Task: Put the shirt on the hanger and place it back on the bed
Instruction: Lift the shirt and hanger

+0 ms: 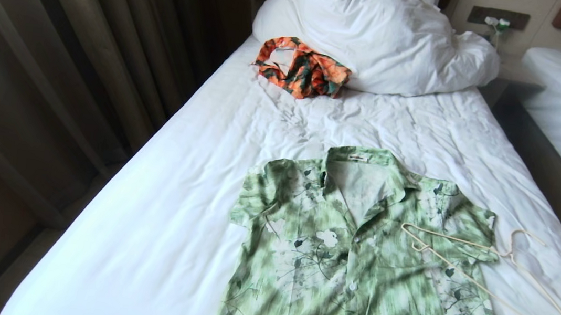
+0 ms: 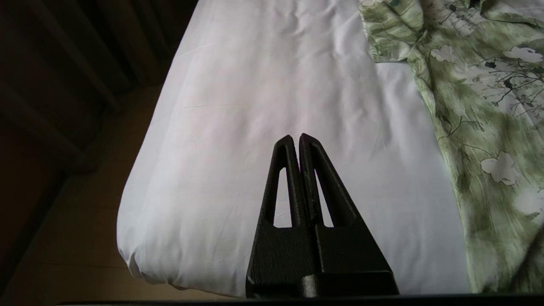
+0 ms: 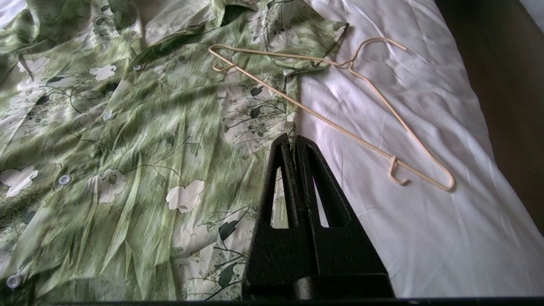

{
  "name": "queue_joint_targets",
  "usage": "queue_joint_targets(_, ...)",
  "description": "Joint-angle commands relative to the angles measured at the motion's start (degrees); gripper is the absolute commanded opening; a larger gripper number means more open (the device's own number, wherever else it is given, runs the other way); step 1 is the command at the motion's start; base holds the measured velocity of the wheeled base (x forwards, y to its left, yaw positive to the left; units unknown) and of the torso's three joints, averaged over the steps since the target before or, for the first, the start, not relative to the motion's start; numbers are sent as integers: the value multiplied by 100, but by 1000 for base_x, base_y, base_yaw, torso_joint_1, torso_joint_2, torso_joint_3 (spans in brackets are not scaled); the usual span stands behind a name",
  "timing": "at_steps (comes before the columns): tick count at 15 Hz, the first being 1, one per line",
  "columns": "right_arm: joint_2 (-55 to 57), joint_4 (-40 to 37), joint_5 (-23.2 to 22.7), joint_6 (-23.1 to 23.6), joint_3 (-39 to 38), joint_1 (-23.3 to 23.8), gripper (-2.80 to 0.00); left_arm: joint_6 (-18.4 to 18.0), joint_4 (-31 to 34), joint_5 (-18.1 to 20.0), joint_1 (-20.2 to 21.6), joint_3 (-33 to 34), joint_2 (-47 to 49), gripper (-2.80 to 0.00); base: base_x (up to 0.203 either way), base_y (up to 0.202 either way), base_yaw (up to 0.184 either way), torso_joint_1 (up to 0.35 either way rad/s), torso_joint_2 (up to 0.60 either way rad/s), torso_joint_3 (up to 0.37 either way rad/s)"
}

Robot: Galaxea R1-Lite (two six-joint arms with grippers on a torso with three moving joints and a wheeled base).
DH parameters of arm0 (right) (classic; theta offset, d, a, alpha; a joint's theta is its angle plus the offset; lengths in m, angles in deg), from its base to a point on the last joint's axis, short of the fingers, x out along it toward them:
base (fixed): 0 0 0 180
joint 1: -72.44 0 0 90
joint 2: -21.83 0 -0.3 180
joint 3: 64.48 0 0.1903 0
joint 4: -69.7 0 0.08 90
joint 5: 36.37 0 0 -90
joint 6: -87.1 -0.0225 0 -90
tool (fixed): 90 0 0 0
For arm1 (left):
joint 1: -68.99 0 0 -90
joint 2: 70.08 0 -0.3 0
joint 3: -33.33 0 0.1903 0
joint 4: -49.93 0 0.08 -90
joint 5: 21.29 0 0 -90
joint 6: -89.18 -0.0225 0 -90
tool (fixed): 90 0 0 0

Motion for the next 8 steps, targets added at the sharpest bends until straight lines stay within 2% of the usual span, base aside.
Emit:
queue_joint_targets(1, 9, 2, 0, -13, -53, -2, -280, -3, 0, 0, 2, 1, 7, -280, 0, 0, 0, 0, 0, 0)
queue_joint_targets(8, 9, 2, 0, -4, -53, -2, -280, -3, 0, 0, 2, 1, 7, -280, 0, 0, 0, 0, 0, 0)
